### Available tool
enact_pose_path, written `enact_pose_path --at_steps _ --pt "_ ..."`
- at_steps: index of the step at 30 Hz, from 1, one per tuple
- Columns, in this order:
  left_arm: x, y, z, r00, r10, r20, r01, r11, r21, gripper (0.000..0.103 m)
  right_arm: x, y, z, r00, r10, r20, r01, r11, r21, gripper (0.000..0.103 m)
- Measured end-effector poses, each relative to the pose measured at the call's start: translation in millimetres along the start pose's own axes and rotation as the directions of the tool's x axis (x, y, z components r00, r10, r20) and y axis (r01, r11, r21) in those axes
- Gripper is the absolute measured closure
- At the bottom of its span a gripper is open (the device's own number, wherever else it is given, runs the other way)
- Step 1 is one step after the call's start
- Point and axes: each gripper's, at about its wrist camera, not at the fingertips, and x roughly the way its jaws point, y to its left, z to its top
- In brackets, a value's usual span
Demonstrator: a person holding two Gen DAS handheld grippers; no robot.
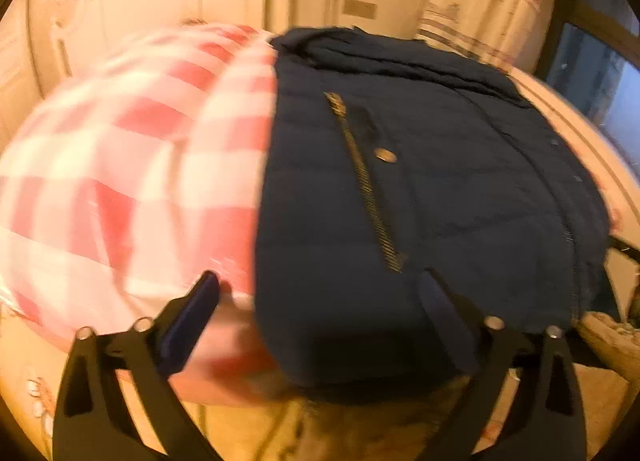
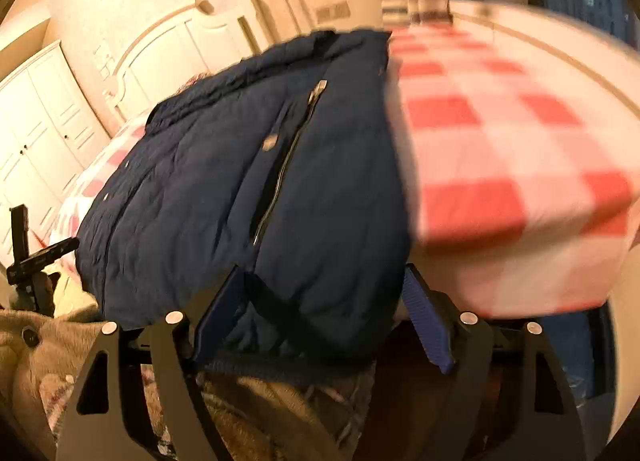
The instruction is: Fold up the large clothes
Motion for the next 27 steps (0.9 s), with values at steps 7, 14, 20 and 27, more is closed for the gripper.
enact_pose_path --at_steps 7,14,20,27 --pt "-2 2 -22 0.994 -0.097 -0.046 0.096 0.995 -0.024 0.013 12 -6 -10 0.991 0.132 -0.019 -0.131 0.990 0.044 0.018" --pt "19 31 -47 0.969 -0.239 -0.057 0.220 0.949 -0.224 0.013 44 -26 -29 0.955 0.294 -0.047 -0.284 0.946 0.156 0.015" --pt "14 17 -35 0.974 -0.226 -0.023 0.219 0.962 -0.160 0.013 40 -13 -37 0.961 0.277 -0.025 -0.271 0.953 0.138 0.024" --pt "24 8 -27 0.985 -0.173 -0.018 0.169 0.974 -0.150 0.020 36 0 -31 0.985 0.174 -0.002 -0.174 0.983 0.061 0.032"
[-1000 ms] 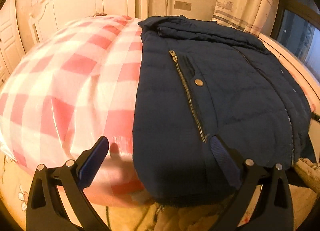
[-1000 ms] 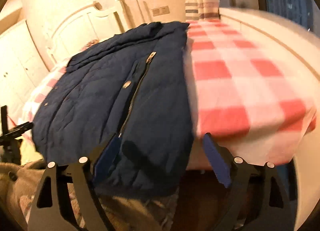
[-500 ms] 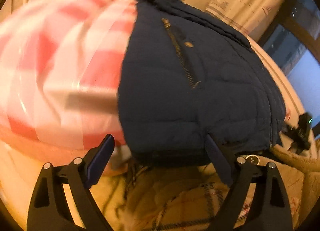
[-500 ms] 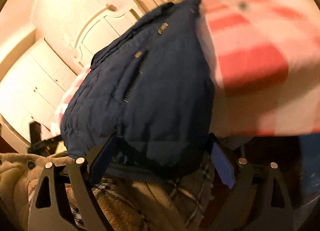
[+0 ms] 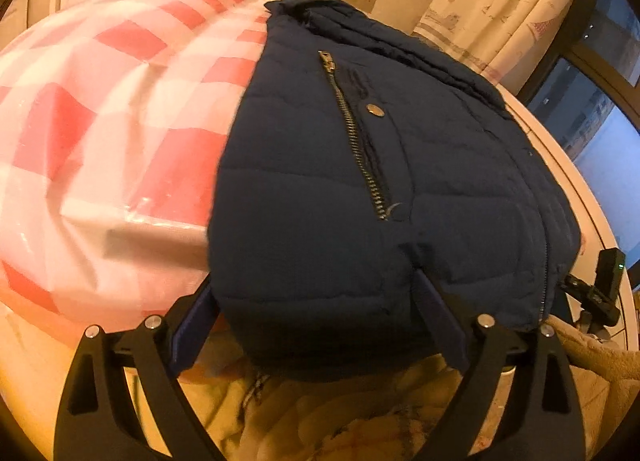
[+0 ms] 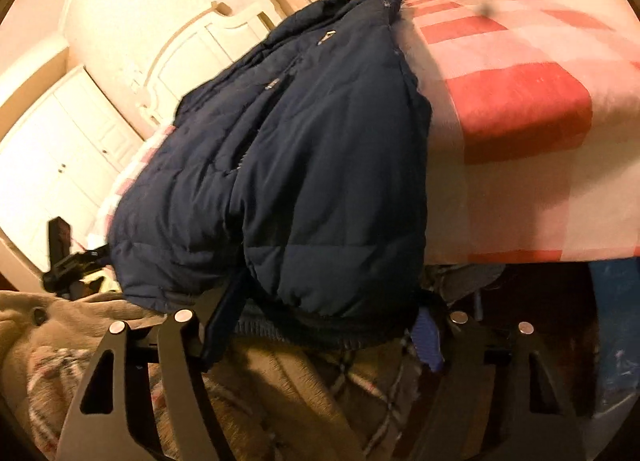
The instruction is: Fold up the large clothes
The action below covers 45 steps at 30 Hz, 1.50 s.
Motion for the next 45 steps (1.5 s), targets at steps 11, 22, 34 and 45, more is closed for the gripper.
enact_pose_path --at_steps 11,22,34,45 --pt "-108 -56 0 0.953 0.007 0.303 -0.069 0.978 0.195 0.090 -93 110 -3 0.952 -0.109 0.285 0.208 0.916 -0.343 0.088" --pt "-209 -61 39 0.846 -0.110 0.522 0.029 0.986 0.162 0.090 -211 171 26 0.789 0.077 0.610 0.239 0.875 -0.420 0.096" --pt "-99 -56 232 0.899 -0.163 0.407 0.190 0.982 -0.027 0.089 -65 123 192 0.928 -0.072 0.365 0.185 0.940 -0.286 0.096" --pt "104 -6 416 0.948 0.288 0.135 -0.221 0.903 -0.369 0.071 -104 45 203 0.852 -0.319 0.416 0.389 0.917 -0.092 0.095"
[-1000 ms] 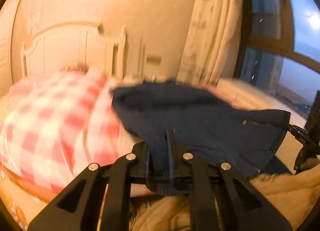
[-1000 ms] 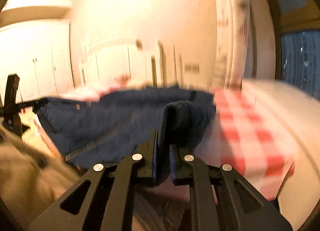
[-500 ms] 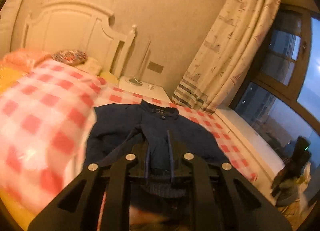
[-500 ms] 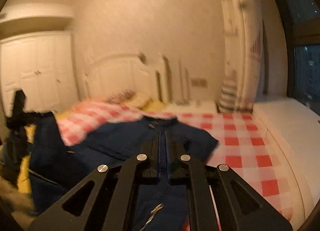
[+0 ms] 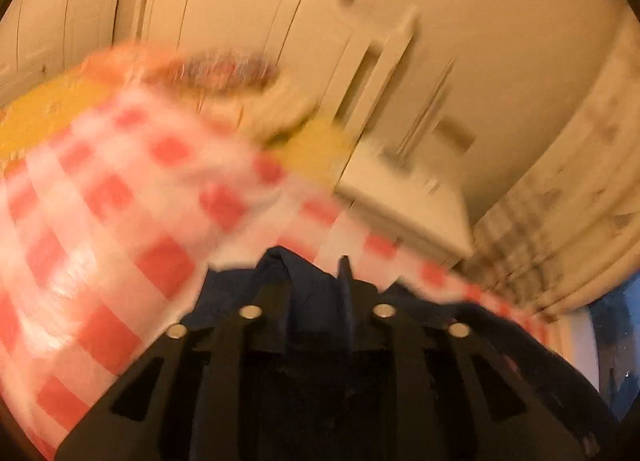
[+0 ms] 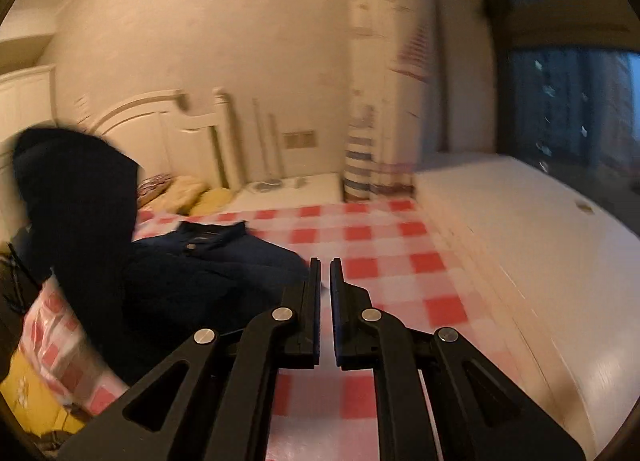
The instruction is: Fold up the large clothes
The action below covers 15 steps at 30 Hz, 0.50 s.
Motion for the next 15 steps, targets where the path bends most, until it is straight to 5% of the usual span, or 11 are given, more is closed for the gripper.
enact_pose_path --at_steps 2,5,10,12,13,14,15 --pt "27 1 -11 0.997 -0.033 -0.067 0.036 0.999 0.041 0.061 12 -5 -12 0.999 0.022 -0.045 -0.021 1.000 0.014 0.095" --pt "38 6 -20 0.994 -0.082 -0.075 0.088 0.992 0.085 0.031 49 7 -32 0.986 0.042 -0.163 -0.046 0.999 -0.024 0.095" --pt "8 27 2 0.971 -0.235 -0.040 0.238 0.965 0.108 0.015 101 34 -36 0.957 0.181 -0.227 -0.182 0.983 0.014 0.095" --pt "-15 30 6 0.974 -0.227 -0.012 0.226 0.959 0.173 0.008 116 48 -28 0.936 0.276 -0.220 -0.271 0.961 0.054 0.095" --pt "-22 33 7 0.978 -0.209 0.003 0.203 0.954 0.220 0.006 121 54 -25 0.924 0.309 -0.228 -0.300 0.951 0.073 0.085" --pt "-27 36 7 0.982 -0.190 0.014 0.179 0.948 0.264 0.002 130 62 -24 0.905 0.349 -0.243 -0.337 0.937 0.090 0.066" --pt "-25 42 3 0.987 -0.157 0.023 0.141 0.937 0.319 0.002 144 75 -26 0.875 0.391 -0.284 -0.379 0.920 0.098 0.007"
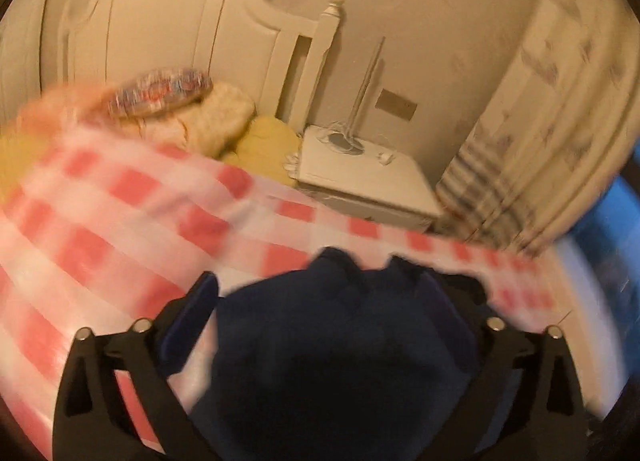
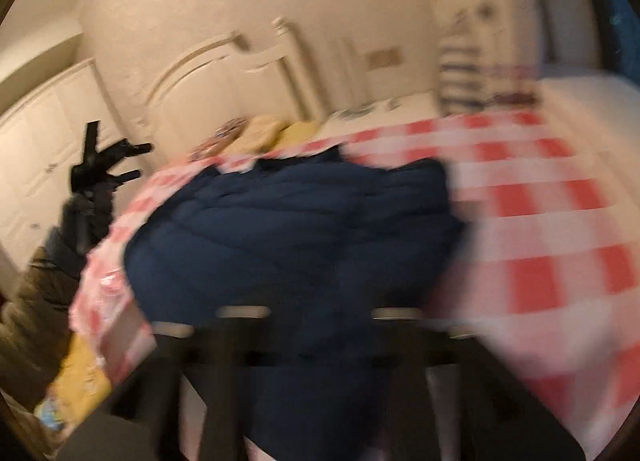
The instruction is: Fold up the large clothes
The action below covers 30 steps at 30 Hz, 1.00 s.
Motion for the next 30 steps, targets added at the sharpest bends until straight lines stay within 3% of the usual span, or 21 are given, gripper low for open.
enact_pose_path --at_steps 1,3,5,7,10,13,17,20,25,30 --pt "5 6 -7 0.999 0.045 -0.017 -0.044 0.998 0.035 0.002 10 10 -1 0.999 0.020 -0.041 -0.020 1.000 -0.019 0.005" --pt "20 20 -20 0.994 0.095 -0.061 -0.092 0.995 0.047 0.002 46 24 -8 0.989 -0.045 -0.138 0.034 0.996 -0.082 0.004" --pt "38 39 -37 0.990 0.086 -0.114 -0.086 0.996 0.008 0.002 56 34 -13 0.987 -0.102 -0.127 0.086 0.988 -0.127 0.004" --pt "53 54 -51 0.987 0.055 -0.150 -0.063 0.997 -0.049 0.003 50 33 -8 0.989 -0.093 -0.115 0.081 0.991 -0.102 0.004" --pt "54 60 -52 0.992 -0.009 -0.129 -0.002 0.997 -0.082 0.003 29 14 6 0.991 -0.121 -0.054 0.119 0.992 -0.030 0.005" --pt "45 52 -41 0.992 -0.096 -0.085 0.091 0.994 -0.057 0.003 12 -17 25 0.980 -0.200 -0.003 0.199 0.977 0.074 0.004" --pt "60 18 -33 0.987 -0.051 -0.152 0.062 0.995 0.072 0.003 36 -44 40 0.984 -0.172 -0.051 0.177 0.974 0.141 0.005" --pt "91 -2 -48 0.969 0.054 -0.242 -0.004 0.980 0.201 0.002 69 -39 35 0.982 -0.148 -0.114 0.164 0.975 0.150 0.015" --pt "98 17 -64 0.966 -0.018 -0.259 0.040 0.996 0.079 0.002 70 -23 24 0.977 -0.204 -0.056 0.207 0.977 0.046 0.047" --pt "87 19 -80 0.971 0.007 -0.238 -0.001 1.000 0.026 0.003 76 -33 27 0.978 -0.199 -0.064 0.193 0.977 -0.086 0.054"
